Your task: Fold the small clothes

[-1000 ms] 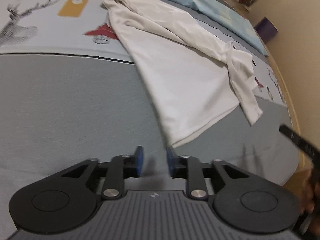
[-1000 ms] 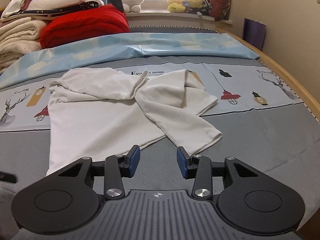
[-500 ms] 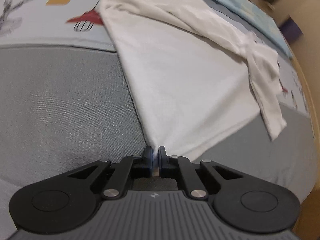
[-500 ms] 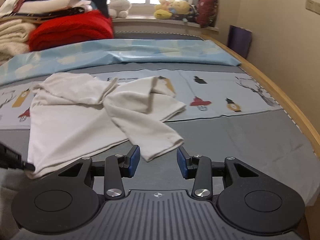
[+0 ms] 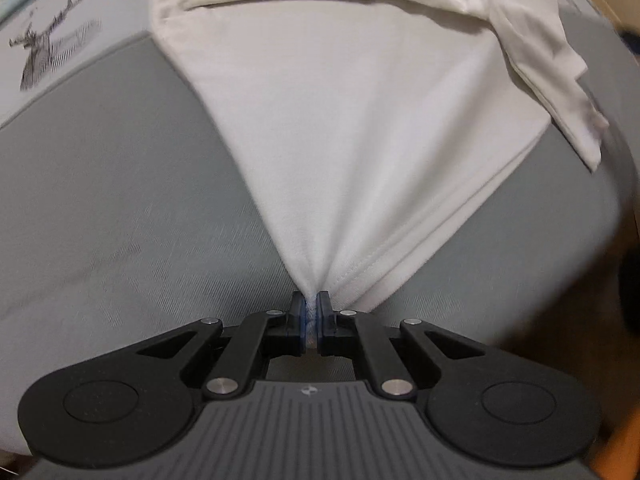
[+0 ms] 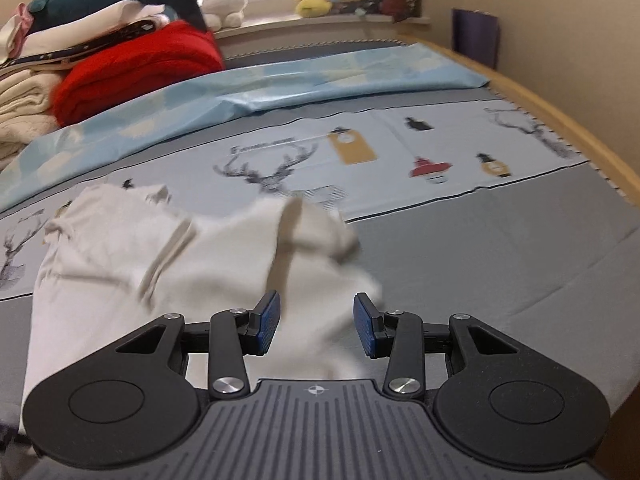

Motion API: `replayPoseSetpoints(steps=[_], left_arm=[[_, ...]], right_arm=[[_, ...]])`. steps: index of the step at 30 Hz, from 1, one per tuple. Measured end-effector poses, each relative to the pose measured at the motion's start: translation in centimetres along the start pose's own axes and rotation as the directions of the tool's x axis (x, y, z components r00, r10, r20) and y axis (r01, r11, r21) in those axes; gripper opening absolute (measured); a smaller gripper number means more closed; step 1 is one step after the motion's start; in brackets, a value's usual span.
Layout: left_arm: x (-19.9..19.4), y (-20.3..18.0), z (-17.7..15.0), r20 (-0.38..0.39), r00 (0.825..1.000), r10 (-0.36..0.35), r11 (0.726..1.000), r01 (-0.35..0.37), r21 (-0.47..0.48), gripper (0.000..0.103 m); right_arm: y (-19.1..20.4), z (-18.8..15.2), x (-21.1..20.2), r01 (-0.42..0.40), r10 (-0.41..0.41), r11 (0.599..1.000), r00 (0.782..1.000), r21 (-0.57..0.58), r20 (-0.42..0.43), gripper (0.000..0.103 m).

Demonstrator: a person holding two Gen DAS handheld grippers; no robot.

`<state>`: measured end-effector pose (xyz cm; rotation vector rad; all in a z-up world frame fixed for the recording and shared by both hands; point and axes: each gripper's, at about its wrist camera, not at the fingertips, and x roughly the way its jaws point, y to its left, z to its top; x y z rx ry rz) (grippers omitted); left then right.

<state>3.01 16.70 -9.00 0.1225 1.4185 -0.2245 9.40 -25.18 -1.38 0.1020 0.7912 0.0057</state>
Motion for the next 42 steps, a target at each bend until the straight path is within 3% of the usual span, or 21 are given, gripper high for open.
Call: replayPoseSetpoints(steps=[3,6,9,13,14,15,16,17,22,26,29,32,34,36,37,38,39,40,41,42], left_arm=[[-0.7,1.5,-2.6,0.001,0.999,-0.032,0.999,0.032,0.027,0.005],[-1.4,2.8,-3.8,0.035,0.996,-0.079,0.997,0.079,0.016,0.009],[-2.4,4.4,-3.1,0.096,0.992,-0.085,0.994,0.091,-0.060,0.016],[-4.1,6.2,-1.3,0.216,0.974,-0.072,0.976,0.114,-0.187,0.017],[-4.5,6.3,-0.4,0.240,0.969,-0.053,0.974,0.104,-0.202,0.020],[-4.9,6.2,0.5,0.265,0.964,-0.028,0.973,0.086,-0.213,0.022],[-5.2,5.9,1.2,0.283,0.959,-0.009,0.973,0.074,-0.217,0.025],[-5.4,5.4,2.2,0.301,0.954,0.002,0.973,0.067,-0.219,0.025],[-4.9,0.9,7.3,0.396,0.916,-0.060,0.978,0.134,-0.163,0.034],[-4.1,-4.1,11.3,0.439,0.888,-0.139,0.982,0.182,-0.057,0.052],[-2.7,-7.9,13.3,0.437,0.887,-0.151,0.987,0.161,0.014,0.069],[-0.8,-11.2,15.3,0.427,0.888,-0.168,0.986,0.144,0.089,0.071],[1.0,-12.2,16.1,0.407,0.899,-0.162,0.985,0.121,0.126,0.071],[3.1,-13.1,17.1,0.358,0.927,-0.110,0.985,0.055,0.161,0.068],[3.7,-13.3,17.3,0.350,0.931,-0.102,0.982,0.039,0.184,0.052],[3.9,-13.1,17.5,0.343,0.931,-0.126,0.976,0.055,0.209,0.020],[3.7,-12.6,17.8,0.338,0.927,-0.161,0.972,0.091,0.216,0.001],[3.0,-11.8,18.0,0.353,0.922,-0.162,0.975,0.094,0.204,0.003],[2.2,-10.5,18.2,0.372,0.916,-0.153,0.979,0.089,0.182,0.003],[1.3,-8.7,18.4,0.391,0.910,-0.141,0.985,0.089,0.147,0.003]], right_arm=[[1.6,-0.2,1.6,-0.063,0.062,0.998,0.995,-0.006,-0.076,0.049],[3.2,-0.8,3.6,-0.137,0.134,0.991,0.972,0.000,-0.195,0.058],[4.6,-1.0,5.3,-0.159,0.153,0.987,0.950,-0.001,-0.274,0.058],[5.5,-0.8,6.9,-0.143,0.136,0.990,0.946,-0.004,-0.294,0.057],[5.5,-0.7,7.0,-0.143,0.138,0.990,0.946,0.003,-0.295,0.051],[5.7,-0.6,7.3,-0.148,0.145,0.989,0.944,0.011,-0.296,0.029],[5.5,-0.5,7.5,-0.160,0.159,0.987,0.941,0.019,-0.298,0.015],[5.6,-0.3,7.6,-0.170,0.170,0.985,0.942,0.025,-0.289,0.001],[4.4,2.0,6.1,-0.170,0.175,0.984,0.977,0.045,-0.121,0.001],[1.2,4.1,5.1,-0.057,0.055,0.995,0.998,0.078,0.027,0.000],[-1.5,5.5,5.2,0.076,-0.087,0.993,0.989,0.095,0.117,0.000],[-4.6,6.8,5.9,0.162,-0.183,0.977,0.970,0.139,0.157,0.000],[-6.5,7.4,6.9,0.190,-0.213,0.970,0.966,0.154,0.145,0.000],[-7.5,7.7,8.2,0.097,-0.112,0.983,0.989,0.154,0.097,0.000],[-7.6,7.7,9.0,0.019,-0.027,0.989,0.998,0.147,0.052,0.003],[-7.3,7.6,9.9,-0.052,0.054,0.988,0.999,0.145,-0.006,0.005],[-6.8,7.4,10.8,-0.126,0.139,0.981,0.987,0.147,-0.082,0.022],[-6.2,7.4,11.7,-0.191,0.214,0.969,0.966,0.155,-0.142,0.035],[-5.6,7.2,12.0,-0.243,0.267,0.958,0.949,0.154,-0.169,0.055],[-4.7,7.0,12.2,-0.275,0.295,0.952,0.939,0.133,-0.174,0.061]])
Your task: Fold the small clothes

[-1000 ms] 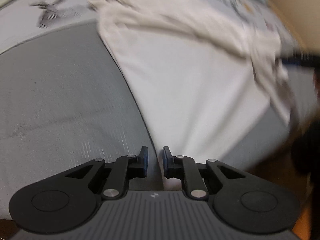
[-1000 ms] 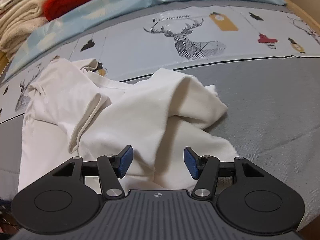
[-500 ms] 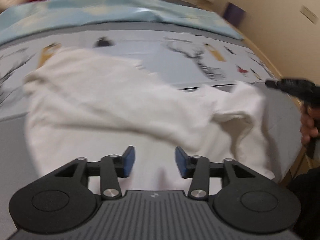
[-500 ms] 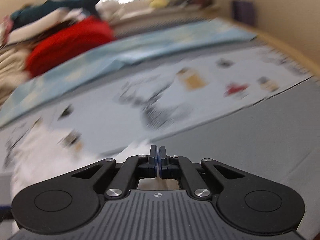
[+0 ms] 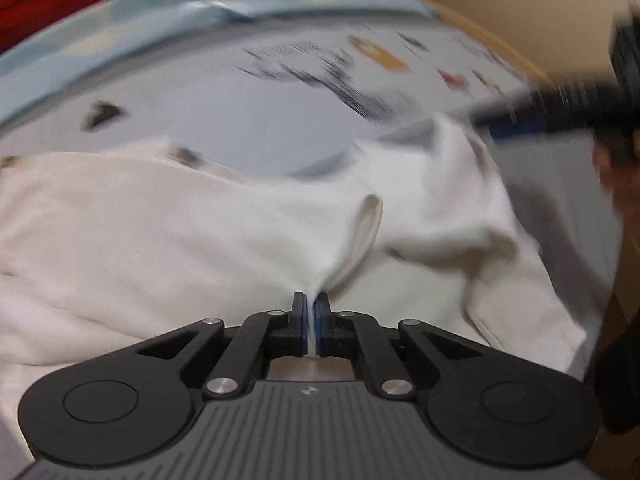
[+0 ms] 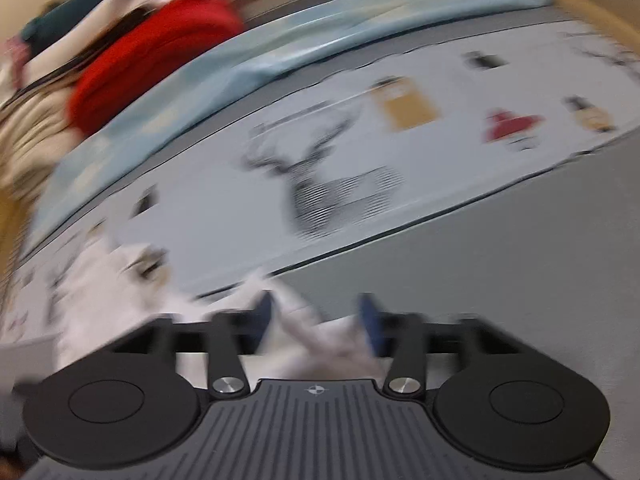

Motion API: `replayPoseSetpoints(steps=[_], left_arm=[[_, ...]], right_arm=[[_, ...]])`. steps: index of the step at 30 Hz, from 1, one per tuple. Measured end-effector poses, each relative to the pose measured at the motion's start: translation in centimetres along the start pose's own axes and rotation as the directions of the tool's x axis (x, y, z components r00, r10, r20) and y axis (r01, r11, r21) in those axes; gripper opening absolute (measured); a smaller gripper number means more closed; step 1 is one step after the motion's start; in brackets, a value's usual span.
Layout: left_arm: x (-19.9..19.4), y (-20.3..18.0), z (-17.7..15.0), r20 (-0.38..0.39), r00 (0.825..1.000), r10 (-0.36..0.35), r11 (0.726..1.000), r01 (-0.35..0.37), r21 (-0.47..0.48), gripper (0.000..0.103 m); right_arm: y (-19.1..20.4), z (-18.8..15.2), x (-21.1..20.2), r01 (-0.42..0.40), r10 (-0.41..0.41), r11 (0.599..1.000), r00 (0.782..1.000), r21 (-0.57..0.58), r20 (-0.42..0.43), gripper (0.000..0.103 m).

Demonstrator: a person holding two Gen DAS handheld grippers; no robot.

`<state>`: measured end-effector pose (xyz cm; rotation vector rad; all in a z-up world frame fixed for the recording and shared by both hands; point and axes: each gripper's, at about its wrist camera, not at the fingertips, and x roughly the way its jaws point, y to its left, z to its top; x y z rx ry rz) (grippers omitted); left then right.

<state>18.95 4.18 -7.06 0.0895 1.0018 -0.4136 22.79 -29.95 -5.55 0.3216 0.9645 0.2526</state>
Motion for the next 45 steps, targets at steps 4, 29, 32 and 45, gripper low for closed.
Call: replayPoseSetpoints(steps=[4,29,32,45], left_arm=[[-5.1,11.3,-0.7,0.078,0.973,0.217,0.954,-0.195,-0.227,0.003],[0.4,19.7,1.3,0.121,0.935,0.333,0.862,-0.250,-0.440,0.063],[2.0,19.5,1.6,0.097,0.941,0.325,0.871,-0.257,-0.418,0.064],[5.3,20.7,1.9,-0.004,0.963,0.269,0.920,-0.258,-0.295,0.063]], right_arm=[[2.5,0.2,3.0,0.002,-0.016,0.992,0.994,-0.127,-0.111,0.060],[0.0,3.8,6.4,0.795,-0.777,0.524,0.593,-0.305,0.212,0.005],[1.9,5.2,2.7,0.666,-0.584,0.732,0.722,-0.144,0.372,0.012],[6.8,1.9,13.6,0.122,-0.239,0.843,0.957,-0.524,-0.162,0.032]])
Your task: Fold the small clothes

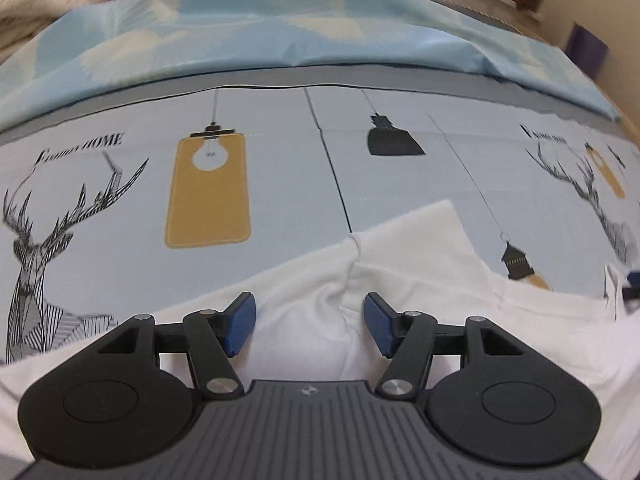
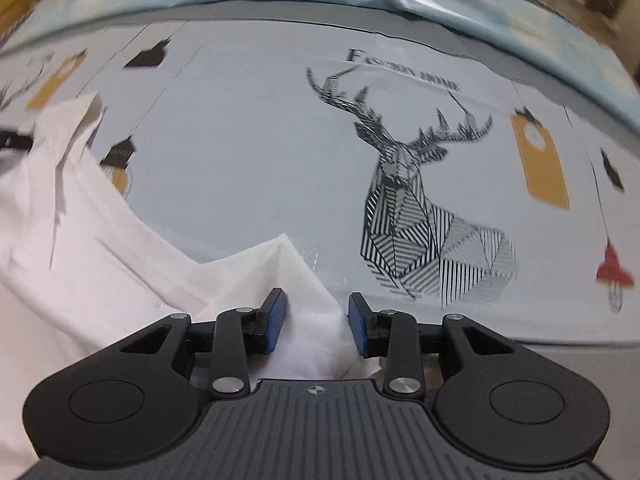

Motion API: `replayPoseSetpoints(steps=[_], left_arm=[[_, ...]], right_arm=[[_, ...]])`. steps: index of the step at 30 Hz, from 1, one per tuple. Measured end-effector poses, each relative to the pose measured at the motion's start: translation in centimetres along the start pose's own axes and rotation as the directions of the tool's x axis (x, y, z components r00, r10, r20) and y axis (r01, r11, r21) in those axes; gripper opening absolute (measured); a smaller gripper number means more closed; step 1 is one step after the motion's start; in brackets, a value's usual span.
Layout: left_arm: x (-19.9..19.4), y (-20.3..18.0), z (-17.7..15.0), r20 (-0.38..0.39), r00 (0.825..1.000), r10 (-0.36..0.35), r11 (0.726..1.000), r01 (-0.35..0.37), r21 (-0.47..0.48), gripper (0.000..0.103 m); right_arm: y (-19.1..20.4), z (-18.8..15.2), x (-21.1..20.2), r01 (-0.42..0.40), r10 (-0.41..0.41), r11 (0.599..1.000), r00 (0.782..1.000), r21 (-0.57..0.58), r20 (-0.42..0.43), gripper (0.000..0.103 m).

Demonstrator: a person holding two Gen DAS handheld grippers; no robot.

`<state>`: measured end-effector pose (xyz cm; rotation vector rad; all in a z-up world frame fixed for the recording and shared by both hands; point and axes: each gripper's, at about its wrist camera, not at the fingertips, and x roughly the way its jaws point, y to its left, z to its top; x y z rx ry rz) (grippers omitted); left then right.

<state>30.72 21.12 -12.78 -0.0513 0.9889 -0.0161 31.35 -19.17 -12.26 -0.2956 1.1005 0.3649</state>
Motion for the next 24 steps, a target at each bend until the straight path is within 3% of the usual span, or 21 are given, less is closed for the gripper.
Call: replayPoseSetpoints(steps=[1,2,3,6,8,10,11,12,13,14,15,16,17,19,20,22,24], left_arm=[[0.0,0.0,0.0,-0.005,1.000,-0.018,1.000,0.018,0.018,0.048],[0.0,0.0,0.1,-0.013,0.999,-0.048,0.998,0.048,0.035,0.021],[0.0,0.0,0.3,-0.024,0.998,-0.057,0.997,0.058,0.044,0.003],[-0.1,0.1,0.7,-0.054,0.998,-0.042,0.997,0.046,0.059,0.003],[-0.6,0.2,1.1,-0.056,0.998,-0.040,0.997,0.043,0.067,0.003],[-1.9,0.4,2.0,0.010,1.000,-0.014,0.998,0.013,0.056,0.003],[-3.0,1.1,2.7,0.099,0.994,0.052,0.999,-0.051,-0.013,0.003],[-3.9,1.9,3.1,0.179,0.976,0.122,0.990,-0.107,-0.090,0.003],[-4.7,2.6,3.4,0.243,0.948,0.205,0.973,-0.169,-0.159,0.006],[-5.0,2.9,3.6,0.245,0.939,0.243,0.963,-0.203,-0.177,0.018],[-4.8,2.9,3.7,0.217,0.950,0.224,0.969,-0.192,-0.158,0.024],[-4.8,2.8,3.6,0.200,0.959,0.199,0.975,-0.173,-0.140,0.028],[-4.9,2.6,3.4,0.205,0.961,0.185,0.979,-0.161,-0.126,0.028],[-4.8,2.0,3.2,0.193,0.966,0.171,0.984,-0.156,-0.091,0.028],[-4.8,1.9,3.1,0.178,0.974,0.142,0.988,-0.129,-0.079,0.028],[-4.2,2.0,2.8,0.136,0.989,0.063,0.995,-0.052,-0.083,0.028],[-2.8,2.2,2.2,0.048,0.999,-0.003,0.994,0.008,-0.106,0.030]], right_arm=[[0.2,0.3,-0.1,-0.009,0.009,1.000,1.000,-0.019,-0.007,0.022],[0.4,0.4,0.0,-0.023,0.022,0.999,1.000,-0.039,-0.014,0.003],[0.8,0.9,0.1,-0.025,0.024,0.998,0.999,-0.064,-0.021,0.002],[1.9,2.7,-0.4,-0.045,0.042,0.984,0.999,-0.172,-0.026,0.001],[2.1,4.2,-1.7,-0.066,0.071,0.981,0.997,-0.184,0.020,0.001],[2.0,6.2,-2.6,-0.033,0.049,0.987,0.994,-0.158,0.103,0.001],[1.8,7.2,-3.4,-0.002,0.024,0.993,0.984,-0.121,0.177,0.001],[1.4,8.1,-4.4,0.039,-0.025,0.998,0.953,-0.042,0.301,0.001],[0.6,8.7,-5.4,0.052,-0.086,0.994,0.907,0.091,0.413,0.001],[-0.2,8.9,-6.3,0.039,-0.151,0.974,0.847,0.224,0.509,0.002],[-0.4,8.9,-6.9,0.044,-0.216,0.952,0.798,0.304,0.562,0.007],[-0.3,9.1,-7.0,0.079,-0.270,0.938,0.779,0.339,0.566,0.016],[0.1,9.3,-7.0,0.117,-0.299,0.933,0.782,0.342,0.547,0.037],[0.7,8.7,-7.0,0.139,-0.312,0.931,0.780,0.336,0.543,0.040],[0.8,8.4,-6.9,0.129,-0.300,0.933,0.797,0.337,0.525,0.040],[0.7,8.0,-6.3,0.056,-0.204,0.947,0.865,0.316,0.459,0.040],[0.7,7.3,-5.5,-0.027,-0.084,0.961,0.920,0.276,0.383,0.040]])
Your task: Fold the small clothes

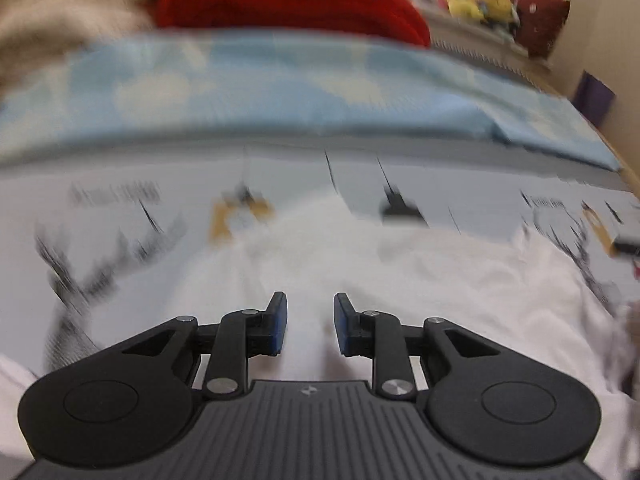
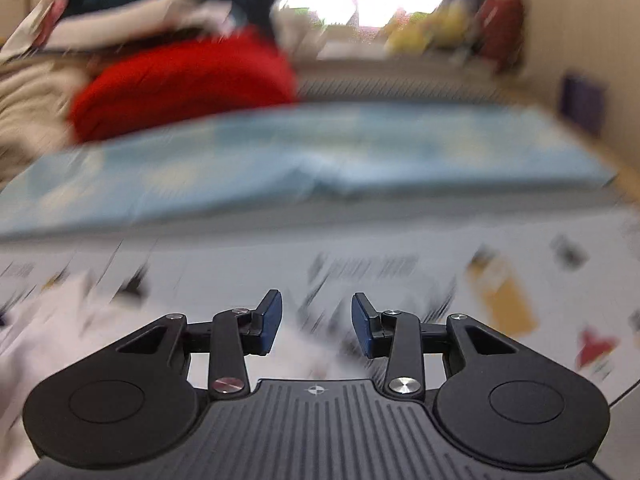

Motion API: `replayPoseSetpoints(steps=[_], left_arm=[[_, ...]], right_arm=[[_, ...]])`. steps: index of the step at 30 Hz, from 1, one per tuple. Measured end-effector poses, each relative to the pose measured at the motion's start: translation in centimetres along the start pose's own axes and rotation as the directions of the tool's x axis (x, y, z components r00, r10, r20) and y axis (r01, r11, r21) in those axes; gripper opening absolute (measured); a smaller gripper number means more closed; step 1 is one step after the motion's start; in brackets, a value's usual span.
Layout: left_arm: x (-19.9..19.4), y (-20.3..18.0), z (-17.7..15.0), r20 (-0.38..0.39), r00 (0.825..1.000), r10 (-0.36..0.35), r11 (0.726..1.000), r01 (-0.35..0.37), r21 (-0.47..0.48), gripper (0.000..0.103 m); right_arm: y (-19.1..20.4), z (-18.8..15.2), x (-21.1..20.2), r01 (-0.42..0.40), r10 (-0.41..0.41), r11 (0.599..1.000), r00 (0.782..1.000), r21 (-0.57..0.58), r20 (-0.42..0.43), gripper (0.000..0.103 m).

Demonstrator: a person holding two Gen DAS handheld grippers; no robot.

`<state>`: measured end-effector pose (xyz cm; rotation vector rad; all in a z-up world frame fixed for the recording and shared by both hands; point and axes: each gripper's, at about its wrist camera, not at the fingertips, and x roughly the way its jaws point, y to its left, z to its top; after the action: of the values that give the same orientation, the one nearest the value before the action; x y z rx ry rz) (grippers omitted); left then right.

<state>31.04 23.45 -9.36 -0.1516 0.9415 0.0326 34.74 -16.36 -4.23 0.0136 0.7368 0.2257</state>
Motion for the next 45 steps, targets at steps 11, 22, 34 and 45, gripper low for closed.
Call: replayPoseSetpoints(steps=[11,22,34,45], left_arm=[[-0.6,-3.3,-0.6,-0.140,0.983,0.115,0.993,-0.110,0.044,0.040],[-5.8,-9.3,0.4,-0.030,0.996,0.078,0.994,-0.076,0.073,0.044],[-5.4,-10.0,0.4,-0.026,0.993,0.118,0.987,-0.114,0.114,0.044],[-5.3,-9.7,0.5,-0.036,0.993,0.112,0.988,-0.108,0.115,0.044]], right_arm=[[-8.5,-3.2,-1.1,0.292,-0.259,0.952,0.928,0.092,-0.266,0.038],[-12.8,-6.1,-3.9,0.253,-0.137,0.929,0.912,0.269,-0.386,0.048],[-10.0,-1.6,-10.9,0.477,-0.386,0.831,0.865,-0.286,0.321,0.008],[-22.3,-8.1,-4.6,0.637,-0.662,0.748,0.699,-0.186,-0.269,0.047]])
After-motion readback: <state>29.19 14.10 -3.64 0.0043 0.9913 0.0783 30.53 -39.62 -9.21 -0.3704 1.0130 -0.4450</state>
